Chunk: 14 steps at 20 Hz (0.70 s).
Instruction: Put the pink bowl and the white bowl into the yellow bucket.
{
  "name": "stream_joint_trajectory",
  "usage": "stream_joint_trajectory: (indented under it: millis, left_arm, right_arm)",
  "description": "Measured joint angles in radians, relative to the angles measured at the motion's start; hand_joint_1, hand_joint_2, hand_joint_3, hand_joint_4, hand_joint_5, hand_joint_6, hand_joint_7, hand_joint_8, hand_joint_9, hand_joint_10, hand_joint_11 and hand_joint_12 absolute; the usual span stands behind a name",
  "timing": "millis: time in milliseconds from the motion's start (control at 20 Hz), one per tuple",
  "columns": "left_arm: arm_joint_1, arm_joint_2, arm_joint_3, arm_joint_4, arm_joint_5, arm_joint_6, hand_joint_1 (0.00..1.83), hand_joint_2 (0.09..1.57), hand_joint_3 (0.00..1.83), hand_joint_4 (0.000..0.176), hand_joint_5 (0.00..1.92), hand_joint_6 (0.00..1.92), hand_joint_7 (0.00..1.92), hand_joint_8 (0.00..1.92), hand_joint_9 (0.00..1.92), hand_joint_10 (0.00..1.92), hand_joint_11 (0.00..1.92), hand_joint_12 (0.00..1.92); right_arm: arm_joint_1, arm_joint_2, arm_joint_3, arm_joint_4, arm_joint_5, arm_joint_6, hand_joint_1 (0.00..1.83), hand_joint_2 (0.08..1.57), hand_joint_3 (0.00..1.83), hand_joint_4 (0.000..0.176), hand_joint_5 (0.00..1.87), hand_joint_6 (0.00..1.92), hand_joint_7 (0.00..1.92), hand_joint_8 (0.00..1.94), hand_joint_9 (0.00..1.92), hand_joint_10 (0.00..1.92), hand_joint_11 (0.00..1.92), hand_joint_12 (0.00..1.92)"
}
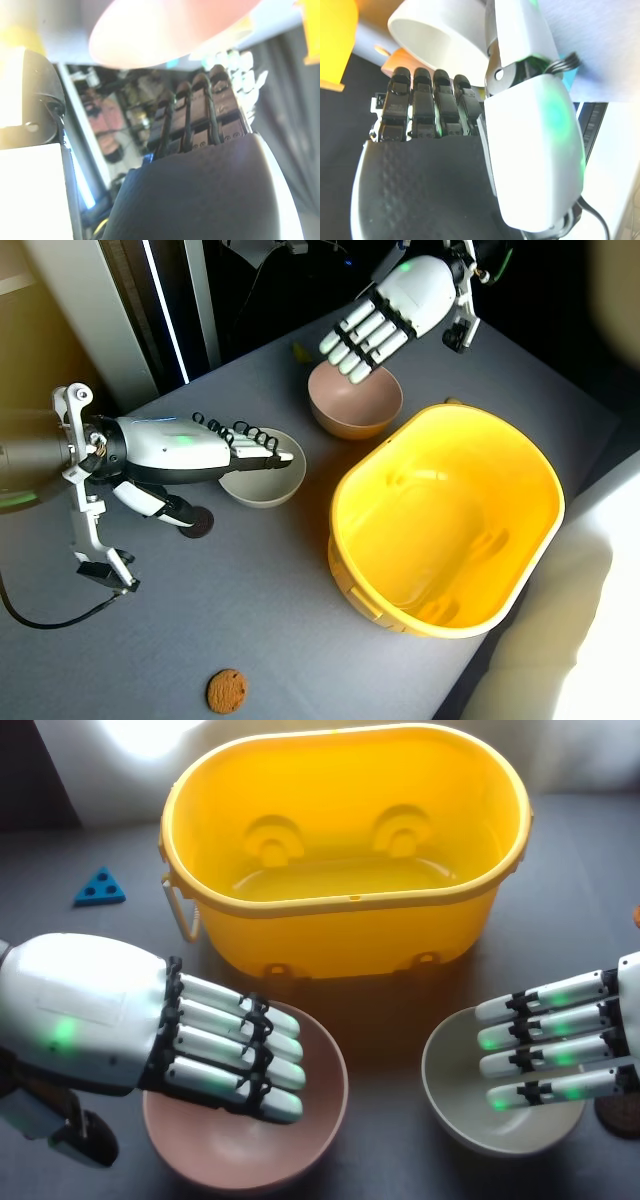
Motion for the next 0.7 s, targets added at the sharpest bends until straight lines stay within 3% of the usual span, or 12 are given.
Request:
stream_joint_trajectory:
  millis: [250,700]
  left_arm:
    - [-0.002,-0.012,0.021,0.077,0.017,-0.011,1.04,1.01,0.0,0.0,0.0,0.0,0.0,0.0,0.0,0.0,0.02,0.01]
    - [0.017,-0.047,0.1,0.112,0.045,-0.013,1.05,1.03,0.01,0.0,0.0,0.0,0.0,0.0,0.0,0.0,0.03,0.01]
  right_arm:
    - [-0.007,-0.014,0.002,0.013,-0.005,0.007,1.34,1.02,0.02,0.0,0.0,0.0,0.0,0.0,0.0,0.0,0.0,0.0]
    - [-0.021,-0.043,0.007,0.018,-0.018,0.001,1.29,1.05,0.02,0.0,0.0,0.0,0.0,0.0,0.0,0.0,0.0,0.0]
